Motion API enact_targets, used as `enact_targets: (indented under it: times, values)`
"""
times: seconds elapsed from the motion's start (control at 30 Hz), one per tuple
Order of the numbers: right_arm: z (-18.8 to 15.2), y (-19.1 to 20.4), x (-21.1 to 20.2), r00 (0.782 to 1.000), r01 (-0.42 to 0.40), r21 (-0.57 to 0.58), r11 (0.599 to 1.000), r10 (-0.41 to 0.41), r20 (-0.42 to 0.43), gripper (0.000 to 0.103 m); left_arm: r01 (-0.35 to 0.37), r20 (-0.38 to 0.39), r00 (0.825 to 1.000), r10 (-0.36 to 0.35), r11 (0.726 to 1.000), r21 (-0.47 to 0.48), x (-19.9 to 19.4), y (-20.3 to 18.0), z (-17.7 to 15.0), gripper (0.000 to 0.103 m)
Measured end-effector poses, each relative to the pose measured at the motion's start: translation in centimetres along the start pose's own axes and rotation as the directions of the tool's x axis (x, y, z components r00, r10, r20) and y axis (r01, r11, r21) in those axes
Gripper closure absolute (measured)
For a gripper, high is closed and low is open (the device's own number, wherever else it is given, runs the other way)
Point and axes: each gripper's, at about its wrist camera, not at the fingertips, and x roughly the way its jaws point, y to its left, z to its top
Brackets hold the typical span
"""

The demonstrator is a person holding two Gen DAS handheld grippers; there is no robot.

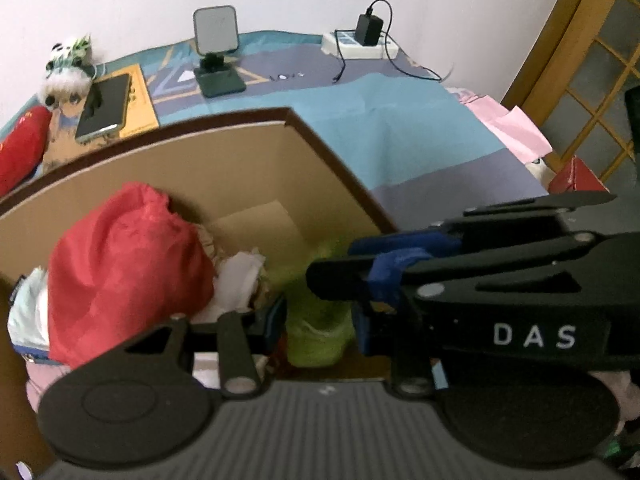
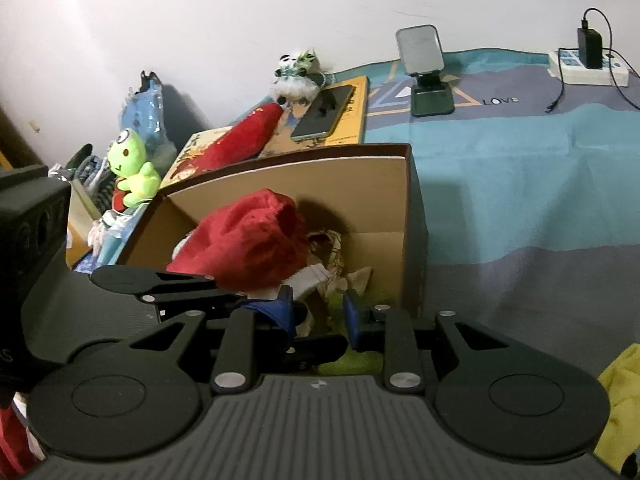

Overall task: Organize soft objects
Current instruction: 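Open the right gripper to drop the green cloth and withdraw, then move the right gripper to the yellow fluffy towel and grasp it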

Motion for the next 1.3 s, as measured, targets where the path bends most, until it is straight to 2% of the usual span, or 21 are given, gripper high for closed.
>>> enact_targets:
  times: [0.13, 0.27, 0.43, 0.77, 1.17, 1.3]
  values:
    - [-0.3, -0.1, 0.2, 1.000, 0.028, 0.022, 0.999, -0.028, 0.001, 0.093, -0.019, -0.006, 1.000, 0.019, 1.000, -0.006, 0.4, 0.3, -0.1, 0.057]
    - [-0.6, -0.1, 0.1, 0.999, 0.036, 0.042, 0.998, -0.037, 0.011, 0.093, -0.032, 0.001, 0.999, 0.032, 0.999, -0.005, 0.2, 0.5, -0.2, 0.051]
    - [-0.9, 0.4, -0.3, 0.998, 0.056, 0.054, 0.997, -0.058, 0.036, 0.093, -0.055, 0.009, 0.998, 0.055, 0.998, -0.004, -0.3, 0.7, -0.4, 0.049]
    - [-1.9, 2.3, -1.7, 0.995, 0.054, 0.070, 0.996, -0.060, 0.085, 0.092, -0.154, 0.052, 0.987, 0.154, 0.988, 0.012, -3.3, 0.5, -1.5, 0.044]
    - [-3.6, 5.2, -3.7, 0.992, -0.041, 0.056, 0.998, 0.034, 0.125, 0.091, -0.241, 0.129, 0.963, 0.237, 0.970, 0.023, -8.4, -0.8, -4.3, 0.042]
    - [-4.5, 5.6, -4.5, 0.989, -0.066, 0.047, 0.997, 0.059, 0.133, 0.091, -0.220, 0.138, 0.967, 0.213, 0.975, 0.036, -9.9, -1.1, -6.0, 0.042]
